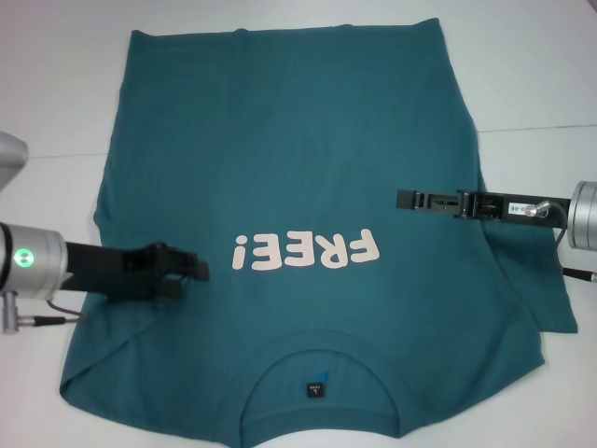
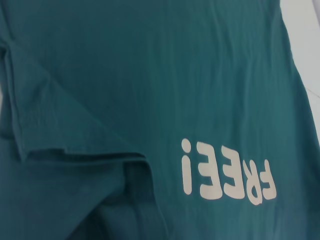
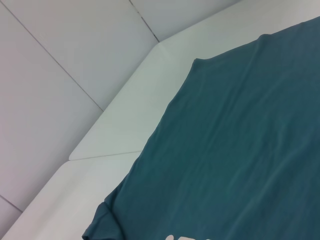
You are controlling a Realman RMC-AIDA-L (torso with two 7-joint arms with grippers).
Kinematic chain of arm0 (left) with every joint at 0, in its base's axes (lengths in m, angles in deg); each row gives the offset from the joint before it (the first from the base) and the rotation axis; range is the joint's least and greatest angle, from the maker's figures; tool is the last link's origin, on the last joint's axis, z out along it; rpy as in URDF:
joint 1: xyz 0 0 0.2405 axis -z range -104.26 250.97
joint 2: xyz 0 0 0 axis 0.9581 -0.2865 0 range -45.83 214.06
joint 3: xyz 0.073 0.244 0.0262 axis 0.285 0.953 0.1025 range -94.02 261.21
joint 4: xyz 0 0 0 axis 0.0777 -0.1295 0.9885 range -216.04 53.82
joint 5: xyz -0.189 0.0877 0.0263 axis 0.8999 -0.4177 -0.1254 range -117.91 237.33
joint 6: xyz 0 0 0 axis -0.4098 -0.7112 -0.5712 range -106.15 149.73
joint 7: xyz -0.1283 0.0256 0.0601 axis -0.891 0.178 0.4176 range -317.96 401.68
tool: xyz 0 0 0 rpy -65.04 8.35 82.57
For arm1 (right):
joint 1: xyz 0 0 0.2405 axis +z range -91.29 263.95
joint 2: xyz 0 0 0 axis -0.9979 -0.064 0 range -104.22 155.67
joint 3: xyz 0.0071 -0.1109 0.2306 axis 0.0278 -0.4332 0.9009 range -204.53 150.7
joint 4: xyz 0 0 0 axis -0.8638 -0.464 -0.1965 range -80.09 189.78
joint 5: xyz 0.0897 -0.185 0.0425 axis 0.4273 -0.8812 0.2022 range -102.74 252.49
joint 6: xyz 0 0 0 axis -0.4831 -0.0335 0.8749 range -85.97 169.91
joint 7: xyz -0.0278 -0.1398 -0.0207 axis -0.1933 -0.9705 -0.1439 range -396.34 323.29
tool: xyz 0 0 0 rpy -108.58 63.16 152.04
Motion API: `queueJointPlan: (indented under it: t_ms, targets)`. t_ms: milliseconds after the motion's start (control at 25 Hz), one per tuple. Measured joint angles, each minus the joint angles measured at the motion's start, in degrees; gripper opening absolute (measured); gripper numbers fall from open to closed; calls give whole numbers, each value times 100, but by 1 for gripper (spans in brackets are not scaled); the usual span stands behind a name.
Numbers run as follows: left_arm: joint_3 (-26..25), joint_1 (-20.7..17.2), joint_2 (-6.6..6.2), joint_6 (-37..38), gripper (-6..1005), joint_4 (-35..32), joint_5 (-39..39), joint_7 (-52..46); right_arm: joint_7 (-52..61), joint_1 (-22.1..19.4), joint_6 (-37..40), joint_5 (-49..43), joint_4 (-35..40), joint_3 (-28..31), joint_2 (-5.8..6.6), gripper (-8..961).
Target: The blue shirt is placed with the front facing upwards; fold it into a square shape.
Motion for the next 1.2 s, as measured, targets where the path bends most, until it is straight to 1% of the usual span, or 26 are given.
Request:
queueJointPlan:
  t_ms: [280,400,600,880,1080,1200]
  targets:
    - [-359,-251,-8,120,539,-484,113,-61,-3,-55,4,0,0,1,-1,911]
    - [-415,-305,-23,93,539,-546,95,-126,-4,-65,7,0,0,11,0,911]
    - [-388,-320,-59,-21,539,-395,-134,-254,-6,-59,8,0,0,14,0,910]
    - [-363,-295,-26,-264,539,-296,-436,-378,-6,-28,5,0,0,9,0,910]
    - [-354,-252,-17,-400,539,-144,-448,-376,-7,-21,1,0,0,3,1,910]
    - [-314,-154,-15,-437,539,7,-450,-346,-9,-25,0,0,4,9,8,910]
